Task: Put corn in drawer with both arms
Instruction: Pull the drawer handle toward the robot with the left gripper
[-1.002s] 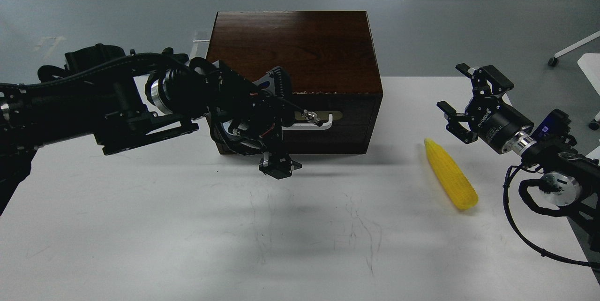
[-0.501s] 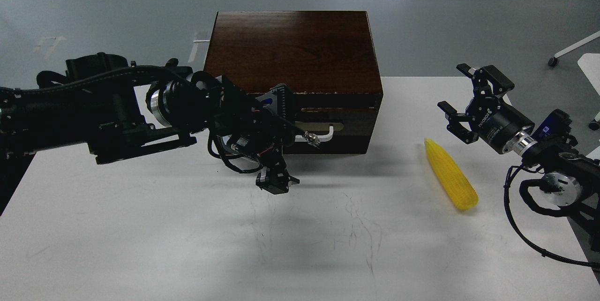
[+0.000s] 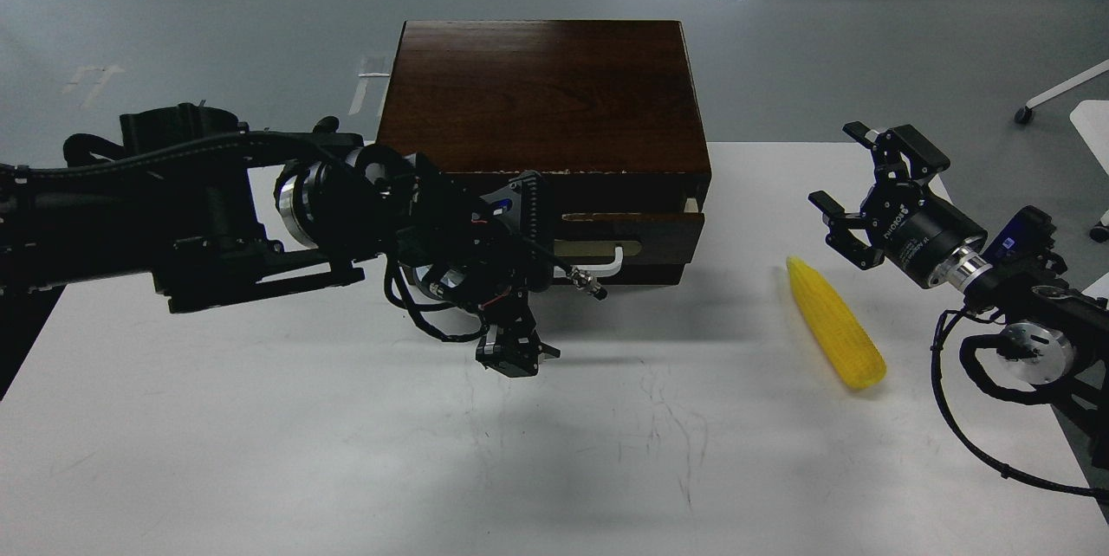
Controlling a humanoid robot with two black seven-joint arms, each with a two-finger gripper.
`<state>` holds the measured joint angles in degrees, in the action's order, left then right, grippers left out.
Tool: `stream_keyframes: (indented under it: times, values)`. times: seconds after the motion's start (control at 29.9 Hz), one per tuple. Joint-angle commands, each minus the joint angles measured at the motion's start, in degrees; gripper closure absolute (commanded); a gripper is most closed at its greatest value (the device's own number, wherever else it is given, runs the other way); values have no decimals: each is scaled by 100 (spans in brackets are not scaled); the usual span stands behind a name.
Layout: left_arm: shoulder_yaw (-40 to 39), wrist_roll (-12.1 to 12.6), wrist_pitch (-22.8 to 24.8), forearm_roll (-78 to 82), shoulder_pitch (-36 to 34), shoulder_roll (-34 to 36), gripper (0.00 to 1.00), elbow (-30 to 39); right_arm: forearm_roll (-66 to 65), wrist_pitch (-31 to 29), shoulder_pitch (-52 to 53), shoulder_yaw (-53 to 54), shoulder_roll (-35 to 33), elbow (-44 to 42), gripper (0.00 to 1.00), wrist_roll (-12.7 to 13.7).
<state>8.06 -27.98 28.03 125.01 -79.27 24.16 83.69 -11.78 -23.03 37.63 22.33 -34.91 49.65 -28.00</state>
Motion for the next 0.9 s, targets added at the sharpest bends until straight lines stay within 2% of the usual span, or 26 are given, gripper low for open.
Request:
stream_keyframes:
  times: [0.0,0.17,0.87]
  values:
    - [3,-2,-3,-1,17,133,2,235,0,0,-19,0,-7,1,0,0]
    - [3,-2,-3,-1,69,247,2,490,0,0,-19,0,-7,9,0,0]
    - [3,-2,-3,-1,166,423,2,745,0,0,-28,52,-7,1,0,0]
